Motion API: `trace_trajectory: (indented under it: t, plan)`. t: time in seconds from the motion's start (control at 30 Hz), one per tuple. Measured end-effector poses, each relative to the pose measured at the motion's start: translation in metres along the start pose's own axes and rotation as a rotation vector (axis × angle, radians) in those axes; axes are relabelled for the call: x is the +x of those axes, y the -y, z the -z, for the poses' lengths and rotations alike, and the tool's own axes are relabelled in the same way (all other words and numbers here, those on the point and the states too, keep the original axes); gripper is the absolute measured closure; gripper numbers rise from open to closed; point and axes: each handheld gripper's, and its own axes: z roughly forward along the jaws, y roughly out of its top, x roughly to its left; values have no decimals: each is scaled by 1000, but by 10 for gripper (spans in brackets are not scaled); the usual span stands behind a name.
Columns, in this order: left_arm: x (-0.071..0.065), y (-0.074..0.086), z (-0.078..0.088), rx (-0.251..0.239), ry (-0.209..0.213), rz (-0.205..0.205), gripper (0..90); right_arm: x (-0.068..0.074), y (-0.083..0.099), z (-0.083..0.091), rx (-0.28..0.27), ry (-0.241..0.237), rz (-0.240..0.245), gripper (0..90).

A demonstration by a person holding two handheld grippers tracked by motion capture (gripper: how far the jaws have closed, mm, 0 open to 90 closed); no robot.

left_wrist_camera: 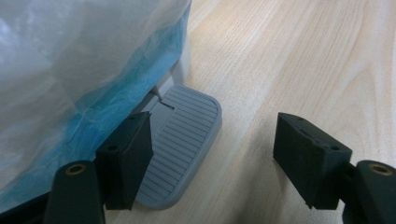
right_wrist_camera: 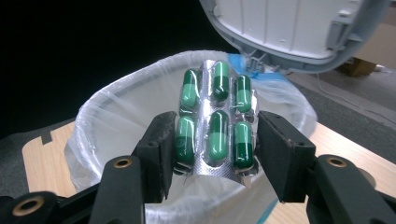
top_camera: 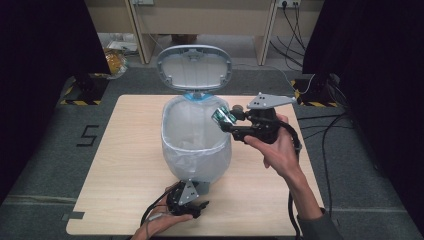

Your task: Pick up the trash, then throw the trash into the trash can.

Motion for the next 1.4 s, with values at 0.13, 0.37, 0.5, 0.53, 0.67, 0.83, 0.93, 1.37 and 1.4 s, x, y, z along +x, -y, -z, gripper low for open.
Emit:
trace_trajectory:
  t: [0.13, 0.37, 0.5, 0.53, 0.67, 0.83, 0.93, 1.37, 1.4]
  plan:
    - [0, 0, 0, 1, 2, 2, 277, 3, -2, -6, 7, -10, 7, 485]
    - [1, 0, 0, 2, 6, 2, 277, 8, -6, -20, 16, -31, 14, 485]
    - [0, 0, 0, 2, 0, -2, 277, 9, -9, -25, 20, -42, 9, 485]
    - [0, 0, 0, 2, 0, -2, 277, 9, -9, -27, 25, -43, 10, 485]
    - [1, 0, 1, 3, 9, 2, 277, 9, -11, -32, 32, -50, 15, 485]
    - [1, 0, 0, 3, 7, 1, 277, 11, -11, -39, 42, -58, 23, 482]
    - [1, 0, 1, 2, 10, 3, 277, 13, -11, -40, 44, -61, 26, 482]
    - [0, 0, 0, 0, 0, -3, 277, 11, -10, -48, 70, -53, 19, 459]
    - [0, 0, 0, 0, 0, -3, 277, 11, -10, -50, 74, -54, 17, 451]
